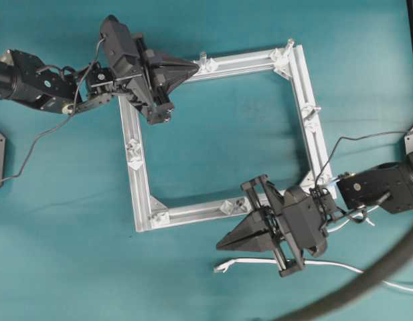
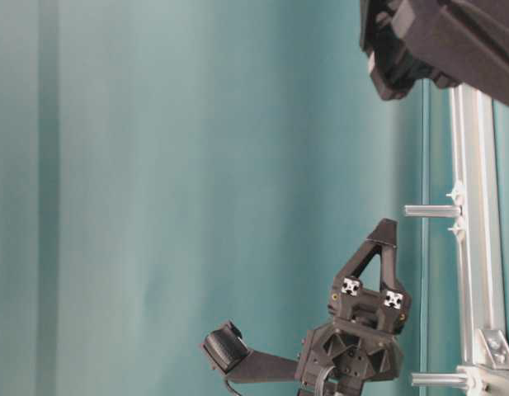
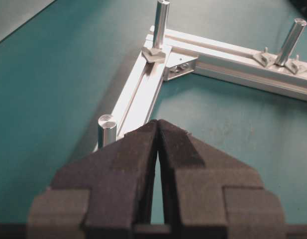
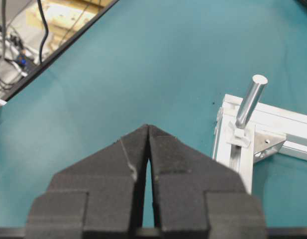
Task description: Move the cable alternately left and right between 8 pins so it hooks onto each one.
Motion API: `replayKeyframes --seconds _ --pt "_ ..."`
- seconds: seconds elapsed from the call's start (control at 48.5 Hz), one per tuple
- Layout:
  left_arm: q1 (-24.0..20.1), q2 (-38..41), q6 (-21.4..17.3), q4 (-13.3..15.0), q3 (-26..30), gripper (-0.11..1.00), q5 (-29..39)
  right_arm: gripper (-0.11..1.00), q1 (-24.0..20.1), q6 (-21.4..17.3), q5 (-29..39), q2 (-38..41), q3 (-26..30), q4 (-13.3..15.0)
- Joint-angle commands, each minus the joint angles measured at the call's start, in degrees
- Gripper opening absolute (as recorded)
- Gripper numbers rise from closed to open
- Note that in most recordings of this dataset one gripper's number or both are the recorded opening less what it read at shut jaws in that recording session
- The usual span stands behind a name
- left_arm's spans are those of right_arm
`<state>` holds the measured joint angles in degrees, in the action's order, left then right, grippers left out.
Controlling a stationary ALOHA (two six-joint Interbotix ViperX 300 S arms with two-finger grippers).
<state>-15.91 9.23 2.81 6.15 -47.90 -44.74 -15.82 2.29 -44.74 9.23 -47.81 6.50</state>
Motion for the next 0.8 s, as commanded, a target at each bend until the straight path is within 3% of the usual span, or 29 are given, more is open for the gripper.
replayKeyframes --seconds 0.0,0.082,0.268,0.454,0.577,0.66,0.784 --pt "0.2 -3.8 -0.6 -1.9 1.0 -0.01 2.5 0.00 -0.4 -0.4 -0.3 -0.6 0.9 -0.1" --pt "0.4 -6.1 -0.7 -2.2 1.1 0.07 7.5 0.00 -0.9 -0.4 2.9 -1.3 1.8 0.0" --pt "2.5 -13.8 -0.8 -2.3 1.6 0.03 16.3 0.00 -2.0 -0.4 16.7 -6.3 6.0 0.9" --pt "5.6 -21.7 -0.4 -2.3 -0.4 0.03 24.3 0.00 -2.9 -0.8 36.6 -8.9 11.3 0.6" --pt "6.9 -25.8 -0.2 -2.3 -1.1 0.06 31.2 0.00 -4.7 -3.1 48.0 -8.7 15.5 0.6" --pt "7.1 -28.2 0.0 -2.3 -1.2 0.14 35.2 0.00 -5.9 -5.5 53.4 -7.8 17.8 0.6" --pt "7.4 -31.5 0.4 -2.3 -2.1 0.40 39.4 0.04 -6.9 -10.1 58.4 -5.0 20.0 0.6"
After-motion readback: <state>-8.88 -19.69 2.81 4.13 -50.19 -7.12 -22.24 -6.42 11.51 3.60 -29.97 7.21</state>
